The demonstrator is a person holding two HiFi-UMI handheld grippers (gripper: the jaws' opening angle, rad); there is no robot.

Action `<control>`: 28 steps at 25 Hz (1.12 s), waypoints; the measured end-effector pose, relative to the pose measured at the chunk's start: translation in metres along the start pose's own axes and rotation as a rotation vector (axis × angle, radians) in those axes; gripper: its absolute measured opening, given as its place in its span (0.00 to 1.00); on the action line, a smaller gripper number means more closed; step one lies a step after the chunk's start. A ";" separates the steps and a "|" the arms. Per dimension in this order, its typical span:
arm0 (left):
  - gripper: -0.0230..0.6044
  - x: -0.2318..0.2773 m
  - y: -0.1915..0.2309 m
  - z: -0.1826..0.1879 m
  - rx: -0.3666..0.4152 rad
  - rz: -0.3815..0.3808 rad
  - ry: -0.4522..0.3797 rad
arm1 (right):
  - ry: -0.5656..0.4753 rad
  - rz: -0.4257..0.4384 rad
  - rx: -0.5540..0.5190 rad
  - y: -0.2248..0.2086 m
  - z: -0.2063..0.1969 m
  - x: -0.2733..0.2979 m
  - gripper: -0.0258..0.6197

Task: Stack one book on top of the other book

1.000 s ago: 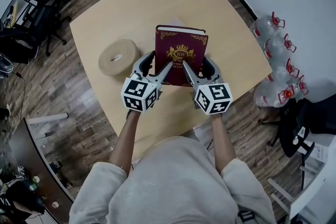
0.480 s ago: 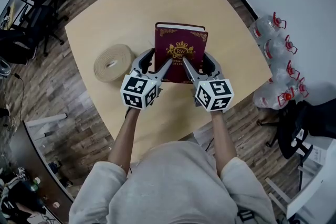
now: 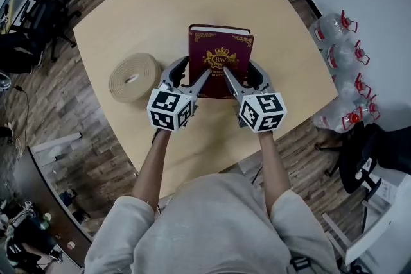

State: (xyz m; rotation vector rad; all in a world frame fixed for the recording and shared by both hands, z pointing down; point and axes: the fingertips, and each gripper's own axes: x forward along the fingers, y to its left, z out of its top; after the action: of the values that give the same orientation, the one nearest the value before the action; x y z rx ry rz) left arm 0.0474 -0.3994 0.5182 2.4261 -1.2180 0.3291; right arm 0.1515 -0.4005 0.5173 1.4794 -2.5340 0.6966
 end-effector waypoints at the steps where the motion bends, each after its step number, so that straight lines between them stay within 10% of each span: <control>1: 0.48 0.002 0.002 -0.003 -0.003 0.002 0.005 | 0.006 0.001 0.003 -0.002 -0.003 0.003 0.46; 28: 0.48 0.053 0.033 -0.047 -0.075 0.009 0.112 | 0.119 -0.008 0.074 -0.041 -0.045 0.051 0.46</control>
State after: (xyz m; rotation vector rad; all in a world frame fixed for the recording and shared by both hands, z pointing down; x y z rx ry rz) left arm 0.0508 -0.4334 0.5886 2.3063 -1.1721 0.4087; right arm 0.1551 -0.4380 0.5877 1.4231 -2.4372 0.8596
